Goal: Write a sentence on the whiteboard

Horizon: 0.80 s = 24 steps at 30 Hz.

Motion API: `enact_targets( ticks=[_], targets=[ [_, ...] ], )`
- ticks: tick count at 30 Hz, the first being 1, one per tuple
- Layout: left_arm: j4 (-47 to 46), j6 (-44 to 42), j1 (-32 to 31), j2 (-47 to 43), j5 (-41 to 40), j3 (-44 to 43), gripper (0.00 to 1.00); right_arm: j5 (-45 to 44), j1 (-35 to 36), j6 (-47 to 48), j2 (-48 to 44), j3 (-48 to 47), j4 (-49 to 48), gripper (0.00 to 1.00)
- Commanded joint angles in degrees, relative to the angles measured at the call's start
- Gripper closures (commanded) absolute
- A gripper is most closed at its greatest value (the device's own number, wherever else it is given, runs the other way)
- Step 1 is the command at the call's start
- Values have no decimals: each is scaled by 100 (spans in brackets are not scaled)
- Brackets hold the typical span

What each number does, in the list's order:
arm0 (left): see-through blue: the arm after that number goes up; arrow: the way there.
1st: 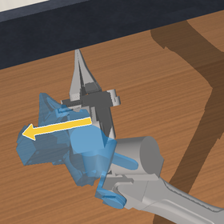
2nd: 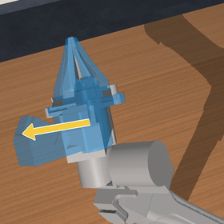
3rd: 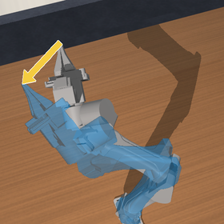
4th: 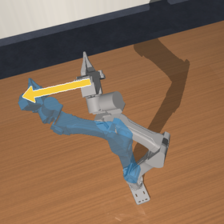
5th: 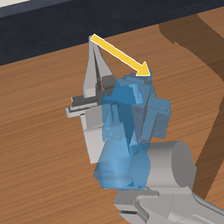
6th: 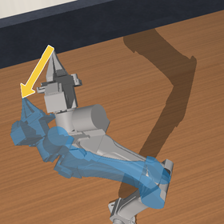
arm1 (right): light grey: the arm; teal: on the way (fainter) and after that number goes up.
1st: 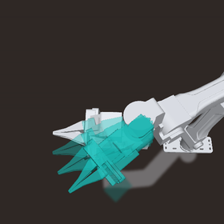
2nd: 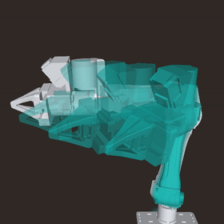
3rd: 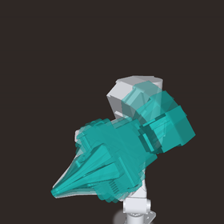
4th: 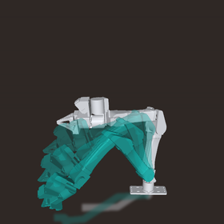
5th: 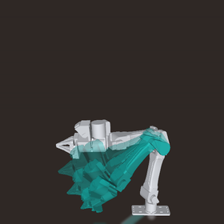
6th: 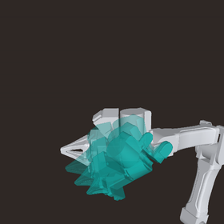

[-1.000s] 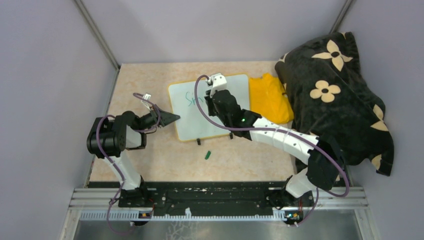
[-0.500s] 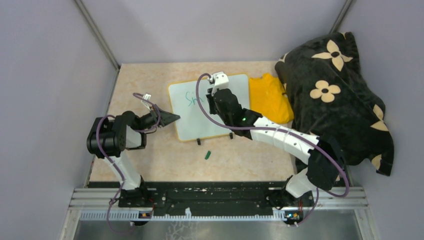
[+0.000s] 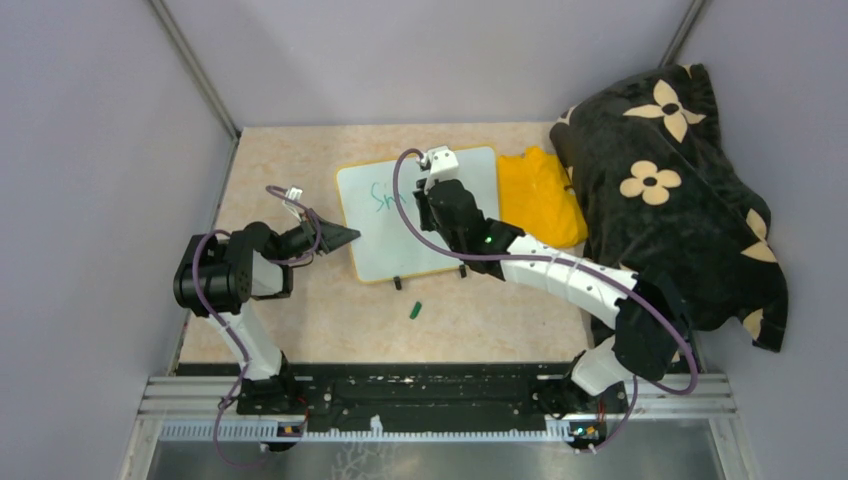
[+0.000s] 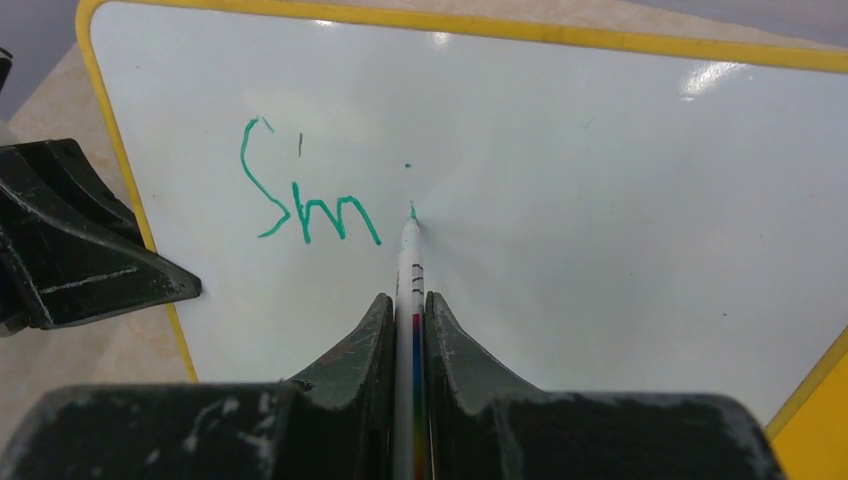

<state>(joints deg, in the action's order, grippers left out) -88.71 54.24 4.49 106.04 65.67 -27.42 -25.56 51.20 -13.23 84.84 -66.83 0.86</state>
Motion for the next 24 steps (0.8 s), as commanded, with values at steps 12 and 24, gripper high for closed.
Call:
enact_targets(
  ticks=[12, 24],
  targets=[
    [-1132, 43, -9, -12, 32, -62, 90, 107, -34, -165, -336, 265, -95, 100],
    [-1108, 34, -10, -12, 40, -49, 100, -70, -185, -74, -689, -83, -275, 100]
  ],
)
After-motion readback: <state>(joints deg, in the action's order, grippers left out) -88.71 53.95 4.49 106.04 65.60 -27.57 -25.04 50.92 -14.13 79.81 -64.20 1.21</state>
